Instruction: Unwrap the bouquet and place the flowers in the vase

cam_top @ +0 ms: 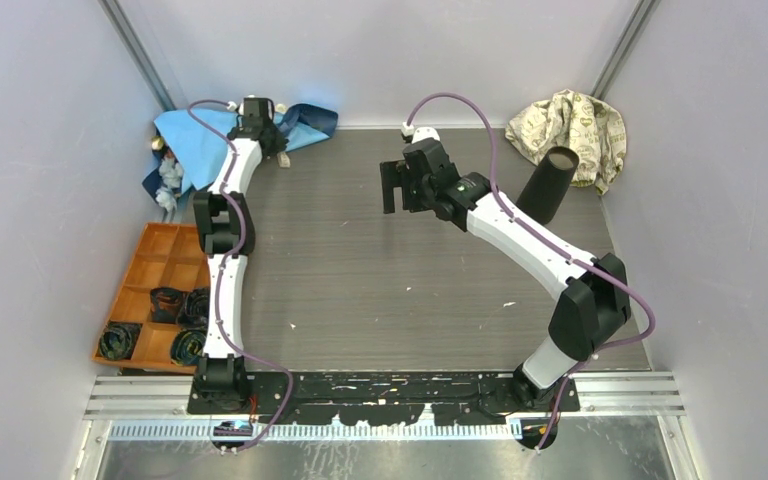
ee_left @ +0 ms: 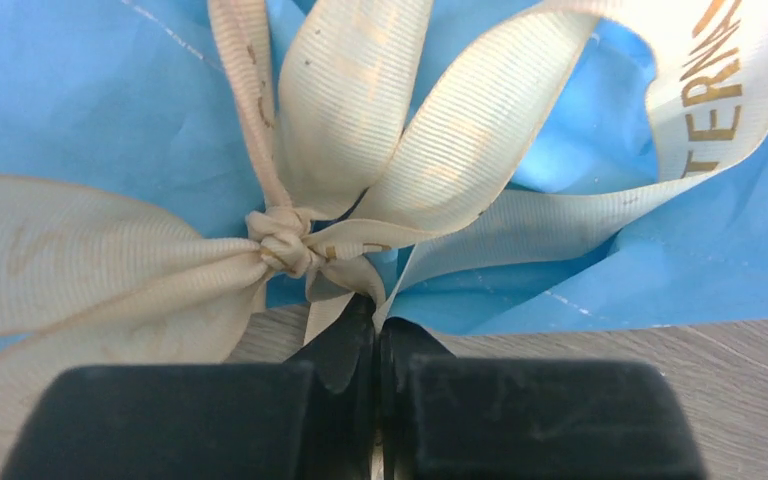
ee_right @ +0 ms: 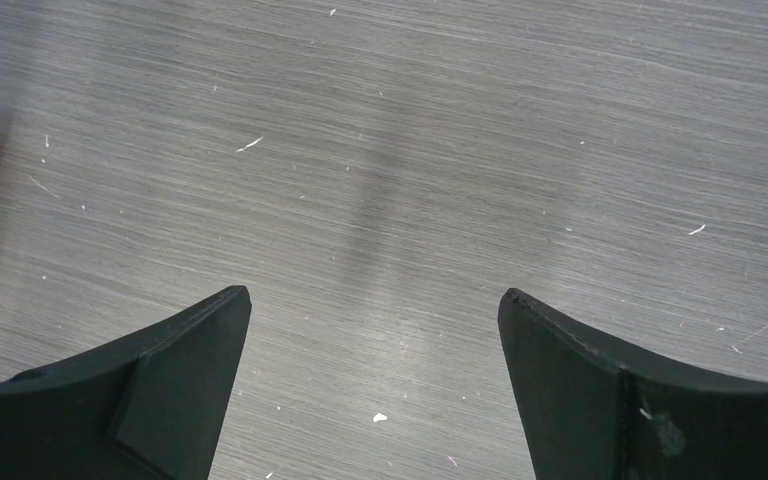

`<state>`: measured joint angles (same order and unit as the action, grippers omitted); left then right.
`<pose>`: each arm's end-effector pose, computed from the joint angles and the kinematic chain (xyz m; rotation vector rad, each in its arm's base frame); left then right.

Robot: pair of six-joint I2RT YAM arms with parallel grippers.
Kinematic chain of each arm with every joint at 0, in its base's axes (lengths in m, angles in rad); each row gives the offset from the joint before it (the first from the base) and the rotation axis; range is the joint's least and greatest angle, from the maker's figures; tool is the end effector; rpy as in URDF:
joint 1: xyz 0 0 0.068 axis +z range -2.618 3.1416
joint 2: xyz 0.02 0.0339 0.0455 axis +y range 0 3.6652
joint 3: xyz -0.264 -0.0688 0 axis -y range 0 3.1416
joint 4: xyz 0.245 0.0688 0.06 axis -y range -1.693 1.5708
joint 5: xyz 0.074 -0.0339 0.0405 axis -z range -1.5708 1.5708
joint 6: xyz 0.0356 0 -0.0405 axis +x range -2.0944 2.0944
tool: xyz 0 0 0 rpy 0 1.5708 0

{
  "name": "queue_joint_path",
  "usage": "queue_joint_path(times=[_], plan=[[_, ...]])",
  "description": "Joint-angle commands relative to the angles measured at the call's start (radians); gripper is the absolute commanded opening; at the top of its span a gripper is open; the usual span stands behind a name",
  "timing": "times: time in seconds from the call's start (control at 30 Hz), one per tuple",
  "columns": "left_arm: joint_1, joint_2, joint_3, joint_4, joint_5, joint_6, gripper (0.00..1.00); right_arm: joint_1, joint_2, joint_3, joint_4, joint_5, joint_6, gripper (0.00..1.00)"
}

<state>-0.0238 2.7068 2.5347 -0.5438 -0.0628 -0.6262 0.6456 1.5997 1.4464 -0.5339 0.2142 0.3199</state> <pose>0.5936 -0.0119 0.1700 -0.7135 2.1859 -0.2660 0.2945 0.2124 0.3303 -0.2521 2.2402 0.2799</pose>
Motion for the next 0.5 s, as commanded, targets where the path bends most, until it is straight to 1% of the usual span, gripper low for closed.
queue_joint_path(times=[0.0,0.1,0.2,0.27,0.33,0.4,0.47], plan=[[0.003,-0.061,-0.004,-0.003,0.032,-0.046,0.00,-0.006,-0.008,-0.009,0.071,0.003,0.026,1.00],[-0.012,-0.129,-0.100,0.009,0.037,-0.052,0.00,-0.009,-0.022,-0.024,0.080,0.007,0.039,0.99],[-0.060,-0.217,-0.205,0.015,0.022,-0.025,0.00,-0.008,-0.047,-0.042,0.088,0.009,0.050,0.99],[-0.111,-0.282,-0.272,0.004,0.013,0.009,0.00,-0.008,-0.065,-0.054,0.089,0.013,0.057,1.00],[-0.188,-0.367,-0.337,-0.026,0.008,0.039,0.00,-0.008,-0.085,-0.065,0.089,0.015,0.065,0.99],[-0.263,-0.455,-0.431,-0.037,-0.003,0.064,0.00,-0.008,-0.106,-0.075,0.085,0.015,0.074,1.00],[-0.345,-0.548,-0.541,-0.049,-0.046,0.093,0.00,-0.008,-0.134,-0.081,0.072,0.010,0.081,0.99]])
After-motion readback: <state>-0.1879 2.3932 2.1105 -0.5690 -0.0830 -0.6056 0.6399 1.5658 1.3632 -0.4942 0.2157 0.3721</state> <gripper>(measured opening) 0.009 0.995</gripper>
